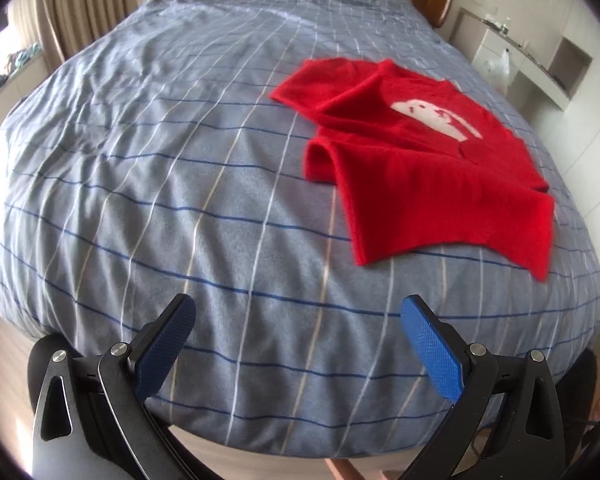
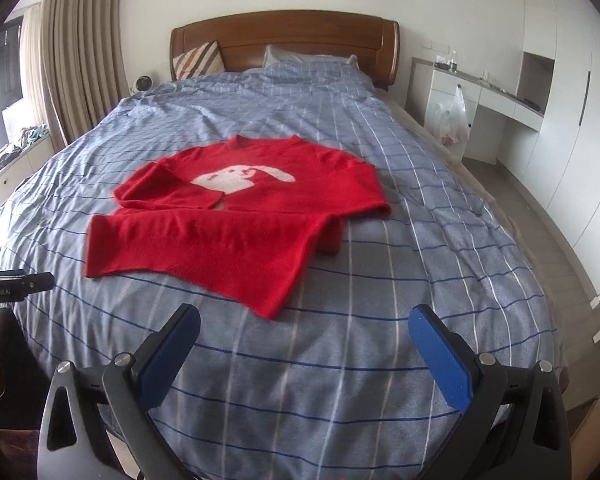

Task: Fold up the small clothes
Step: 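Grasp the sweater hem with the left gripper while the right gripper grasps the hem too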

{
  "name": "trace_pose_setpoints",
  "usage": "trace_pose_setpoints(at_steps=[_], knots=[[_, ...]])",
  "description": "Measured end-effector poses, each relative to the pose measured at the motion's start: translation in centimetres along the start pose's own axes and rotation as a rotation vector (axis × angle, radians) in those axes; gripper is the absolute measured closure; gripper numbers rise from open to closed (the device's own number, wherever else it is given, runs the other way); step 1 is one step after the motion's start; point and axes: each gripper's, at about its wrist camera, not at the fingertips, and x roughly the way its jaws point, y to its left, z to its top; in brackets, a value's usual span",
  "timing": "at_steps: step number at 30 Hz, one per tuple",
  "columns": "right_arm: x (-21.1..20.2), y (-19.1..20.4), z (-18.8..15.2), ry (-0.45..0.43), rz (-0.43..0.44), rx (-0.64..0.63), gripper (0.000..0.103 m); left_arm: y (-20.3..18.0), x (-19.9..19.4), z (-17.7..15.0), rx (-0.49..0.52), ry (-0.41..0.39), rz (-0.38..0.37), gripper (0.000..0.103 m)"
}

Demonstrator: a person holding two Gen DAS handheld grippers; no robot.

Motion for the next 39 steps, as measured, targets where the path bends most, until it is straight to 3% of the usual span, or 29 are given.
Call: trace_pose_setpoints(at_steps=[2,5,7,9,10,11,12,13,14,15,21,25,32,39], knots=[[2.0,-1.1,0.1,0.046,0.084,0.036,0.000,0.2,1.5,0.8,-0.003,0.012,-0.021,0.001],[5.1,-1.0,0.5,0.078,0.221,0.058,0.001,-0.9,3.2,1.9,0.003,0.022,-0.111,0.002],[7.2,-0.5,0.8,0.101,0.264,0.070,0.005,-2.2,4.2,2.6,0.027,0.026,-0.158,0.005],[9.3,-0.2,1.1,0.124,0.303,0.096,0.013,-3.4,5.2,3.2,0.067,0.035,-0.152,0.032],[10.4,-0.1,1.2,0.143,0.299,0.107,0.016,-4.1,5.7,3.4,0.086,0.044,-0.136,0.039],[11.3,0.0,1.1,0.164,0.294,0.120,0.023,-4.2,6.0,3.5,0.095,0.048,-0.127,0.057],[12.1,0.1,1.1,0.183,0.307,0.131,0.030,-4.2,6.2,3.6,0.096,0.047,-0.129,0.090],[12.6,0.0,1.1,0.194,0.315,0.134,0.051,-4.1,6.3,3.7,0.085,0.058,-0.148,0.098],[12.6,-0.1,1.1,0.199,0.312,0.132,0.084,-3.7,6.0,3.7,0.062,0.064,-0.170,0.100],[12.3,-0.4,1.1,0.200,0.318,0.138,0.099,-3.2,5.4,3.7,0.045,0.056,-0.189,0.101],[6.5,-2.8,0.3,0.219,0.392,0.152,0.099,-0.9,-0.6,1.3,0.096,0.045,-0.262,0.101],[3.6,-3.5,-1.9,0.293,0.386,0.152,0.099,-1.0,-2.5,-1.6,0.175,0.079,-0.245,0.101],[6.5,-3.4,-5.3,0.382,0.276,0.147,0.099,-2.9,1.2,-3.8,0.244,0.105,-0.059,0.101],[8.1,-3.4,-6.1,0.388,0.216,0.121,0.099,-2.0,3.9,-4.2,0.193,0.109,-0.029,0.101]])
